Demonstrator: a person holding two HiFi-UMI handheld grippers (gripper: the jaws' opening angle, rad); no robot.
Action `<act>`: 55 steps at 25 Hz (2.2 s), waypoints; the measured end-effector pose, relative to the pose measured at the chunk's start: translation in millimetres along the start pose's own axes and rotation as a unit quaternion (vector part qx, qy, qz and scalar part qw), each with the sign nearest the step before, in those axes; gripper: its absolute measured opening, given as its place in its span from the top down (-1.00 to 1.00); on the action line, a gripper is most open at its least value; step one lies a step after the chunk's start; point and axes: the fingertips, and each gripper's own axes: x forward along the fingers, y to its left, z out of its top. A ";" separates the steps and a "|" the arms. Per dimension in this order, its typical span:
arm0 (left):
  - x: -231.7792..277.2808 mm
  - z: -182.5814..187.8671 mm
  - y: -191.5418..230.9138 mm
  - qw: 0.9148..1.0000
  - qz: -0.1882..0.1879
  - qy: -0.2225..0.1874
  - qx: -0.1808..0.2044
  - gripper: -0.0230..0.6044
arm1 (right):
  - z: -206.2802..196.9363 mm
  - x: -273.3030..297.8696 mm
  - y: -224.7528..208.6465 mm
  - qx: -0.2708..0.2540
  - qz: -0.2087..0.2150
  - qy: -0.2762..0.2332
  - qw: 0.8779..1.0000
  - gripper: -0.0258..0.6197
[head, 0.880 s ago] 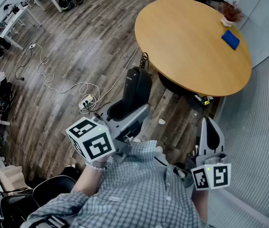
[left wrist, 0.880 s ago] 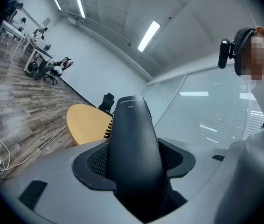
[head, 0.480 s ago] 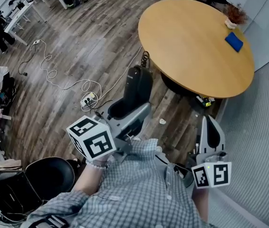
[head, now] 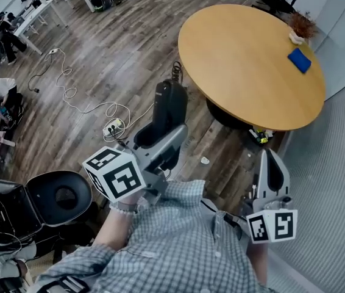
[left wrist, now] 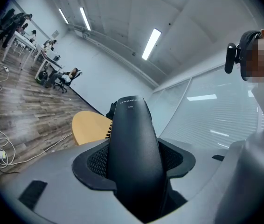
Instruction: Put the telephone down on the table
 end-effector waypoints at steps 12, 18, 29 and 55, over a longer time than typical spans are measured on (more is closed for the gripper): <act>37.6 10.4 27.8 1.000 0.023 -0.005 0.017 0.04 | -12.6 11.3 -23.8 -0.009 -0.009 0.016 1.000 0.90; 90.6 32.2 80.0 0.999 0.031 0.021 0.023 0.04 | -16.6 62.8 -32.8 -0.014 -0.024 0.030 0.999 0.90; 195.2 60.4 172.7 0.990 0.053 0.104 0.073 0.04 | -9.7 173.3 -47.4 -0.012 -0.051 0.042 0.998 0.90; 386.9 -20.2 370.0 0.921 0.135 0.305 0.203 0.04 | -54.7 248.0 -84.6 0.019 -0.162 0.136 0.977 0.90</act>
